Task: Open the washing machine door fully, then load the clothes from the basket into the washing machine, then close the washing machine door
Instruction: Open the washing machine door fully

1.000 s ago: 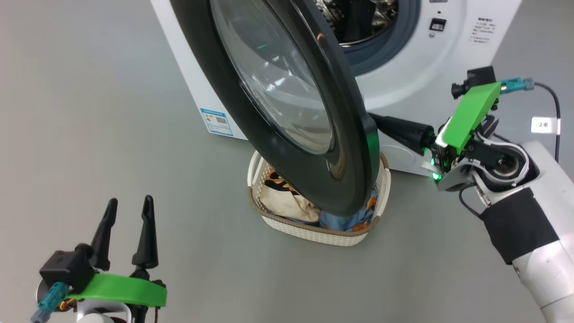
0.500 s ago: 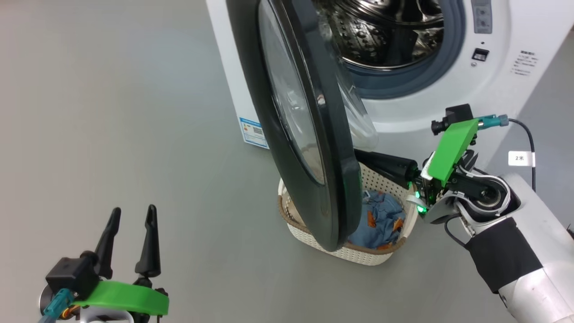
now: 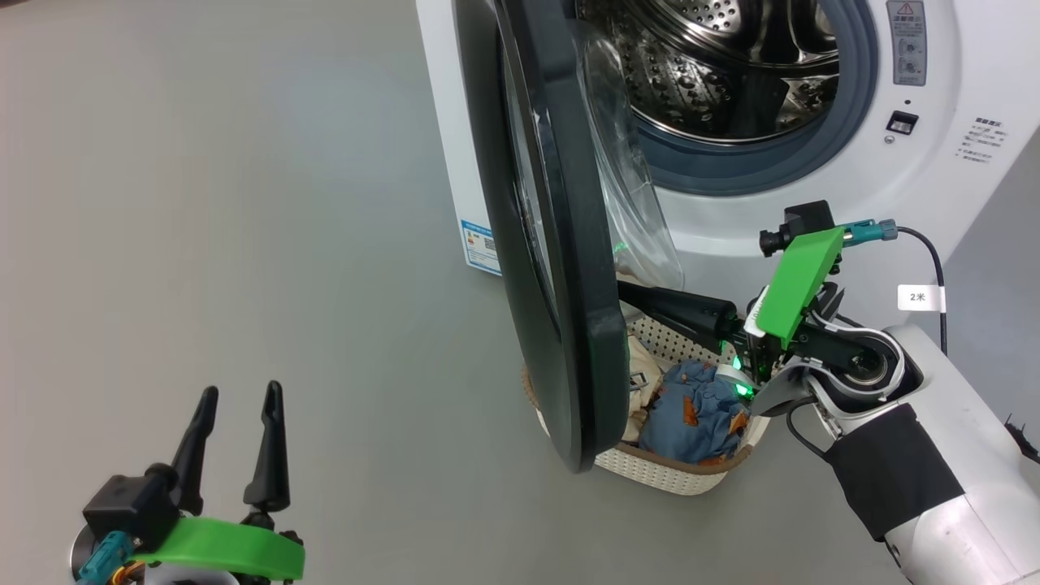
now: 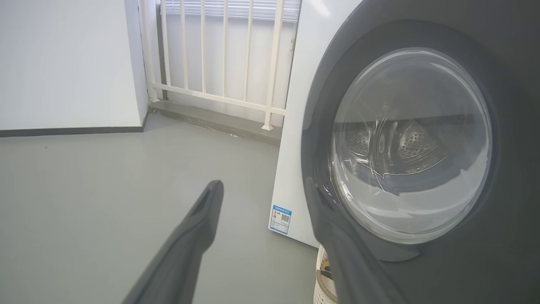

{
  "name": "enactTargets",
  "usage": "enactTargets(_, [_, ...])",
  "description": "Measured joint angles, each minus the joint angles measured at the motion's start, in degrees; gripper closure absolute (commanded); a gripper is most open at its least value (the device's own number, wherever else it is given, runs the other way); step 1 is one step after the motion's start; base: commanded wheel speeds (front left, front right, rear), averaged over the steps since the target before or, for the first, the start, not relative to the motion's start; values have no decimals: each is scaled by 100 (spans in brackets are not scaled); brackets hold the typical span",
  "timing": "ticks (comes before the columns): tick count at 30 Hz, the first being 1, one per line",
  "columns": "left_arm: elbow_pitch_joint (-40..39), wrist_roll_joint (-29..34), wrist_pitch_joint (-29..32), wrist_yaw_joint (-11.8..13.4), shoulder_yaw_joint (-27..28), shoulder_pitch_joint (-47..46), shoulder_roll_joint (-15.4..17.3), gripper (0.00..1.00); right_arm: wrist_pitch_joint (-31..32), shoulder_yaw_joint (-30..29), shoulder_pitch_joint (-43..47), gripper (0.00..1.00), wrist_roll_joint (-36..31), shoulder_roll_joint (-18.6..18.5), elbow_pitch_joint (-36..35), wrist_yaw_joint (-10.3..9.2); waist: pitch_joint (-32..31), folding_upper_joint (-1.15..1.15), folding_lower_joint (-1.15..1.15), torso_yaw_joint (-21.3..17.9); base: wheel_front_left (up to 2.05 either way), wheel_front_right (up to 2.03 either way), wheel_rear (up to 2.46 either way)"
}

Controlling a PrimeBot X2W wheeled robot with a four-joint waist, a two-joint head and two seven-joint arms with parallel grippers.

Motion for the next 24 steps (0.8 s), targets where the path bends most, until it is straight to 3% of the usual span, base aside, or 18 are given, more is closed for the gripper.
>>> enactTargets(18, [0,44,0,1,-14,20,-1,0,49,-140,235,100,-64,80,-129,0,-150,0,0,-524,0,0,0])
enactTargets(19, [-1,45,0,0,-16,35,-1,0,48,-144,241,89,-75,79,-155,0,-163,0,0,-565,0,0,0])
enactTargets(21, [-3,46,0,0,-25,100,1,0,33,-157,241,56,-114,71,-232,0,-185,0,0,-653,0,0,0])
enactTargets(22, [-2,46,0,0,-37,116,3,0,12,-162,242,21,-137,65,-270,0,-195,0,0,-699,0,0,0])
enactTargets(23, [-3,46,0,0,-52,117,5,0,-19,-164,242,0,-161,58,-312,0,-205,0,0,-747,0,0,0])
enactTargets(24, [-3,46,0,0,-66,117,5,0,-42,-166,247,0,-171,49,-357,0,-216,0,0,-793,0,0,0])
